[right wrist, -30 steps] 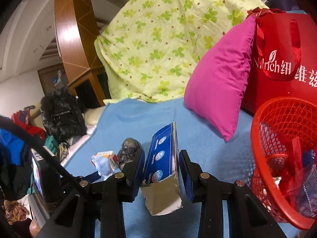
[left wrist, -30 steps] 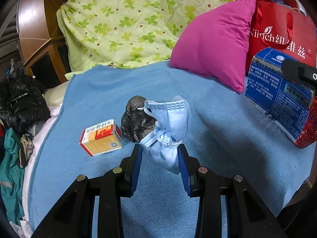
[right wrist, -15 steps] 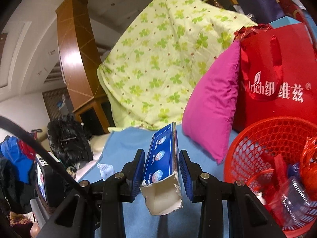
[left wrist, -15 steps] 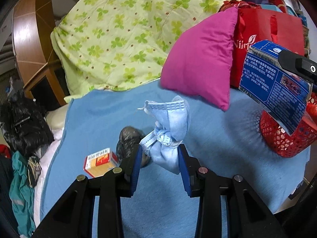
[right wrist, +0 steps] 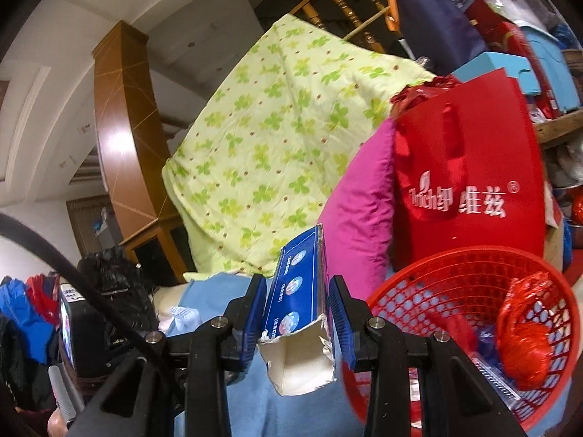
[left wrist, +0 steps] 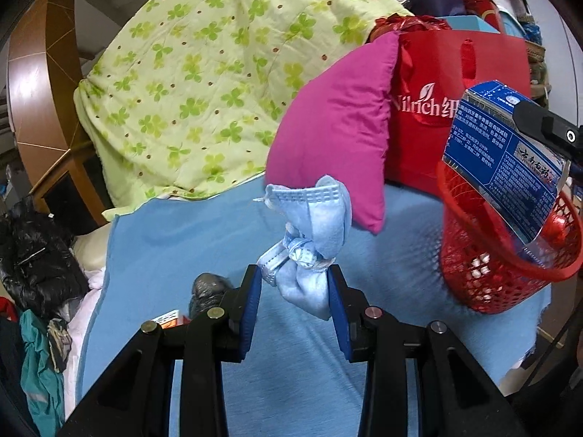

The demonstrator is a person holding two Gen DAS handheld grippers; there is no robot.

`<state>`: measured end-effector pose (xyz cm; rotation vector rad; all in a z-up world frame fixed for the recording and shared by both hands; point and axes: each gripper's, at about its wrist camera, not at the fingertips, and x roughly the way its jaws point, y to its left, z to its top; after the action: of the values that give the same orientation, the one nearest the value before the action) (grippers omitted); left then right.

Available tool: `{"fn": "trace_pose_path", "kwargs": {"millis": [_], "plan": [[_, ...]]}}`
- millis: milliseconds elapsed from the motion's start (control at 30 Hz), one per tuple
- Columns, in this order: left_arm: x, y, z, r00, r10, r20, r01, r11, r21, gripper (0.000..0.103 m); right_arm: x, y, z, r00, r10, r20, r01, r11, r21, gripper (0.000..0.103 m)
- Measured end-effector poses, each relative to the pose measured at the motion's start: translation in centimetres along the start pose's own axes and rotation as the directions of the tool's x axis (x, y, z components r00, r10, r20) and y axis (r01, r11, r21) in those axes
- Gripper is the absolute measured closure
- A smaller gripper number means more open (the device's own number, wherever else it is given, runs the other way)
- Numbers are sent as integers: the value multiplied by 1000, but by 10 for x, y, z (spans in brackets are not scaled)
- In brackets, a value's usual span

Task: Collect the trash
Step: 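Open both tools over the wastebasket, dropping mask and box inside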

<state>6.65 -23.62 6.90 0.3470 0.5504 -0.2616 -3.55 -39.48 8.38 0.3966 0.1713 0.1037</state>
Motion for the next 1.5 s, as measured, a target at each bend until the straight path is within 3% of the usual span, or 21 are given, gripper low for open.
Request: {"fn": "trace_pose_path", "kwargs": {"millis": [367,733,1100,1333,1433,1467,1500], "plan": [[-7,-32,25,995,-90,38,89,996,30,65,-18,-32,10,998,-52,39,50,997,60,65],[-9,-71,57,970,-230,76,227,973,48,64,-34,-63,15,992,-112,66,102,985,140,65],[-11,-111,78,950,-290,113,278,954,110,63,-47,-90,19,979,-184,87,161,961,227,65],[-9,-131,78,935,-337,114,322,937,134,62,-49,-116,18,980,-194,49,169,934,316,62],[-8,-136,77,926,-360,111,345,929,135,55,-49,-126,16,980,-197,25,176,918,354,62],[-8,-137,77,923,-367,113,352,927,133,48,-48,-127,16,980,-197,18,178,916,359,61],[-8,-137,76,922,-371,115,356,925,130,40,-47,-131,15,981,-194,3,179,910,373,51]]}}
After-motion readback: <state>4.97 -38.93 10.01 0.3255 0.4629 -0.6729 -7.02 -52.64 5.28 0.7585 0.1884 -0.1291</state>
